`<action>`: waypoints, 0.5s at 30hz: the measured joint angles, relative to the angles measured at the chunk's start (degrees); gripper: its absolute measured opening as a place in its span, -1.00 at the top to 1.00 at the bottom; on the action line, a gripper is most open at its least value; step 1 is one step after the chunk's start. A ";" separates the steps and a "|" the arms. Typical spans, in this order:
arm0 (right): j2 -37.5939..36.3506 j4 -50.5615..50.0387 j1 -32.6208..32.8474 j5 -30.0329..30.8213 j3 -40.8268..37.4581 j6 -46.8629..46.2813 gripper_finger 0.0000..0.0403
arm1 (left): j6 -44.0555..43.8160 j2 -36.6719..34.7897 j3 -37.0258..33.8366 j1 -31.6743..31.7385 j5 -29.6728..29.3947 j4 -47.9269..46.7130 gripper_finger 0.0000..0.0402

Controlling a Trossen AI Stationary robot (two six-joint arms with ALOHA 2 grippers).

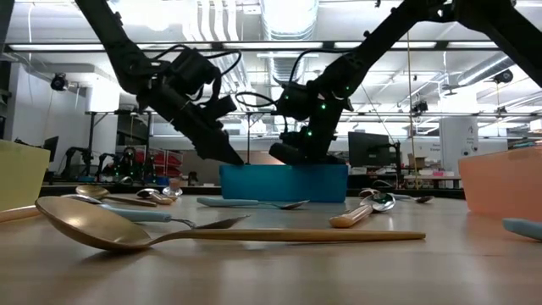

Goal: Sort silverware by color (type)
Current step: Put the gold spoon into the blue bin

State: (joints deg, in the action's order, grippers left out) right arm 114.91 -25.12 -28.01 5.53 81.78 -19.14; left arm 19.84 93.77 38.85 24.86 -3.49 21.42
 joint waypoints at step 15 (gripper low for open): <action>-0.02 0.31 -0.80 1.76 0.35 1.01 0.81 | -1.34 -0.10 0.42 -0.02 0.01 -1.87 1.00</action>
State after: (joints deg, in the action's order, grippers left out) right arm 114.89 -24.81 -28.81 7.29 82.13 -18.12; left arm 18.50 93.67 39.27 24.84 -3.47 19.55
